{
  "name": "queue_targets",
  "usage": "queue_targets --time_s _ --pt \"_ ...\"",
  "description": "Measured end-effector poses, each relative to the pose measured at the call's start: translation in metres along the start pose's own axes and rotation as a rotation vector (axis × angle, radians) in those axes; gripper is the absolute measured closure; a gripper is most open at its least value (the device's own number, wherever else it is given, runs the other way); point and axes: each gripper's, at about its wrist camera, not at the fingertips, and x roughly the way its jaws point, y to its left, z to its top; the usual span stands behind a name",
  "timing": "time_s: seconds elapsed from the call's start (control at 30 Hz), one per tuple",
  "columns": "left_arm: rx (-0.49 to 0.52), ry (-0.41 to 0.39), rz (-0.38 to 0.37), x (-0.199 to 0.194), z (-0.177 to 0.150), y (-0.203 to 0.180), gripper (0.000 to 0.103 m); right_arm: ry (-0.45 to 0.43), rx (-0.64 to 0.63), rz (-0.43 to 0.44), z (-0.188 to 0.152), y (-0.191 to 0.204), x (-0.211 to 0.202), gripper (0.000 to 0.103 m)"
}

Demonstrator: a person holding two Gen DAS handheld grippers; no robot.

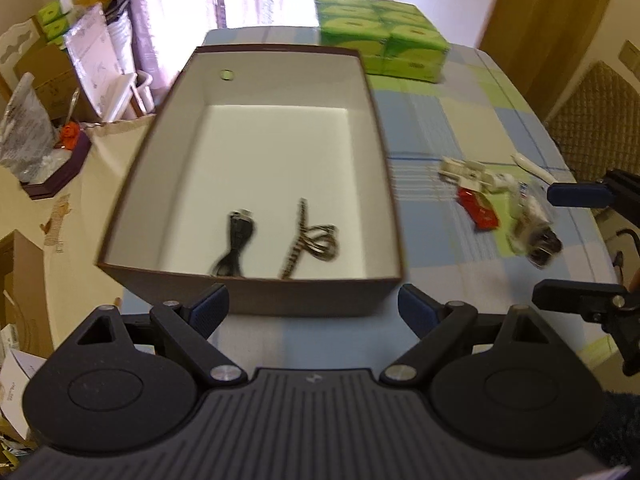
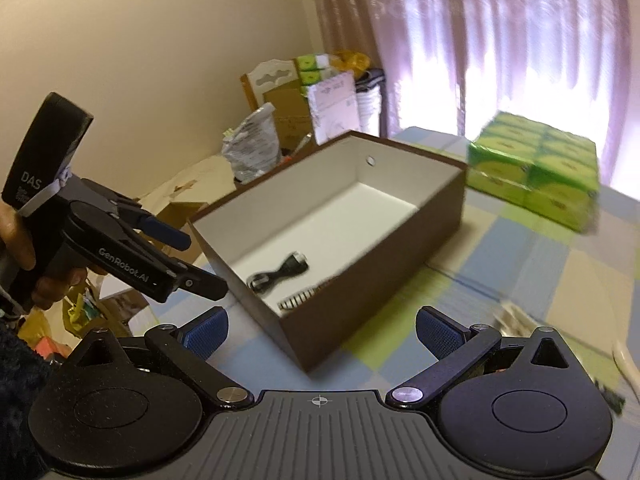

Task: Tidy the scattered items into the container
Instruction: 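Move both tools back toward the remaining items on the table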

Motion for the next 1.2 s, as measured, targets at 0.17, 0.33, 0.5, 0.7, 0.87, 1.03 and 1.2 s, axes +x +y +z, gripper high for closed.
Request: queue_targets --time_s 0.17,0.33,0.5,0.7,0.87,1.03,1.2 --pt "0.037 0.009 -0.042 0.005 0.0 -0.032 0.014 0.016 0.067 -0.032 -0.019 -0.016 -0.022 0.0" --pt "0.078 0.01 -0.086 0.012 0.005 -0.064 0.014 0.017 0.126 -0.102 -0.03 -0.032 -0.046 0.0" --pt "0.143 0.005 -0.139 0.021 0.013 -0.094 0.014 0.02 0.178 -0.18 -0.042 -0.048 -0.064 0.0" --pt "0.214 0.001 -0.19 0.035 0.023 -0.127 0.014 0.045 0.258 -0.304 -0.056 -0.072 -0.08 0.0" --pt "0.261 0.005 -0.203 0.045 0.029 -0.142 0.014 0.048 0.303 -0.38 -0.064 -0.084 -0.09 0.0" --pt "0.282 0.0 -0.198 0.057 0.039 -0.147 0.017 0.057 0.318 -0.432 -0.067 -0.09 -0.087 0.0" --pt "0.304 0.006 -0.188 0.078 0.047 -0.158 0.023 0.096 0.349 -0.517 -0.079 -0.104 -0.072 0.014"
